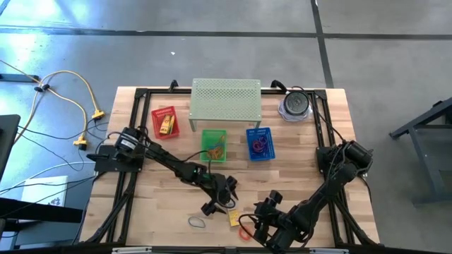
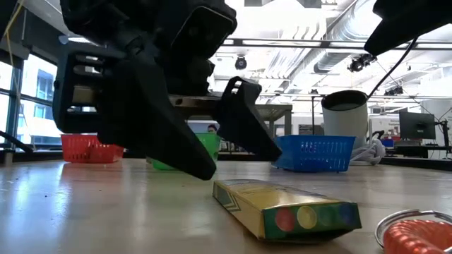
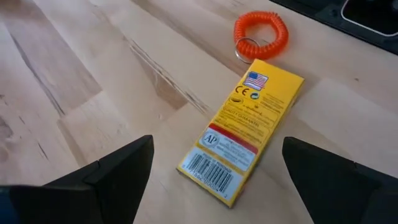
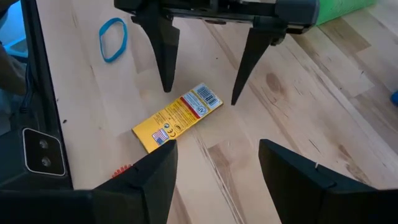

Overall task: Pick & Place Office Desk Supplies
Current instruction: Put the yellow crayon box into the red bin

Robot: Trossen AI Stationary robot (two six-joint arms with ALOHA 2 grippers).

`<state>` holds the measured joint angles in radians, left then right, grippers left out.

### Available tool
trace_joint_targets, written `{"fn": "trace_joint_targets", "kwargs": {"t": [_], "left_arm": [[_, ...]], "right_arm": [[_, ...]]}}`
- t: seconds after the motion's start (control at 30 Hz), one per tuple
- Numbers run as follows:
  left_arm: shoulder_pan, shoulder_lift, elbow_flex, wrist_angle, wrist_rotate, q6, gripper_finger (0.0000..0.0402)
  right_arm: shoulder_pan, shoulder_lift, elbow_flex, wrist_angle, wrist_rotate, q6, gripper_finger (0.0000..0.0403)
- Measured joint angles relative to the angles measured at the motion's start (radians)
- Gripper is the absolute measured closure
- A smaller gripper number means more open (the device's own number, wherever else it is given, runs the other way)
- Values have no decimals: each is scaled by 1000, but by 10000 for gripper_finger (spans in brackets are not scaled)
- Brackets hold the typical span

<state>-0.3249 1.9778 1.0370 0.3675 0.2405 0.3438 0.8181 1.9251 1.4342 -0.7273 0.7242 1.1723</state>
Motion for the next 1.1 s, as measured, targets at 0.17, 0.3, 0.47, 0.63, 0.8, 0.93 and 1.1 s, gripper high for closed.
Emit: {"fn": "trace_joint_targets", "kwargs": {"t": [0.17,0.3,0.47,0.63,0.8,0.93,1.1], "left_arm": [[13,0,0,15,1,7,53],[27,0,0,14,66,7,53],[42,26,0,33,136,-6,53],[49,69,0,72,154,-7,54],[51,107,0,155,156,-1,54],[52,133,1,199,164,-3,54],[56,174,4,234,196,-56,54]], "right_arm": [[-2,0,0,10,2,-29,188],[-3,0,0,10,2,-30,188],[-3,0,0,10,3,-30,188],[-3,0,0,15,4,-37,188],[-3,0,0,18,7,-47,188],[-6,0,0,22,7,-51,188],[-9,0,0,22,7,-52,188]]}}
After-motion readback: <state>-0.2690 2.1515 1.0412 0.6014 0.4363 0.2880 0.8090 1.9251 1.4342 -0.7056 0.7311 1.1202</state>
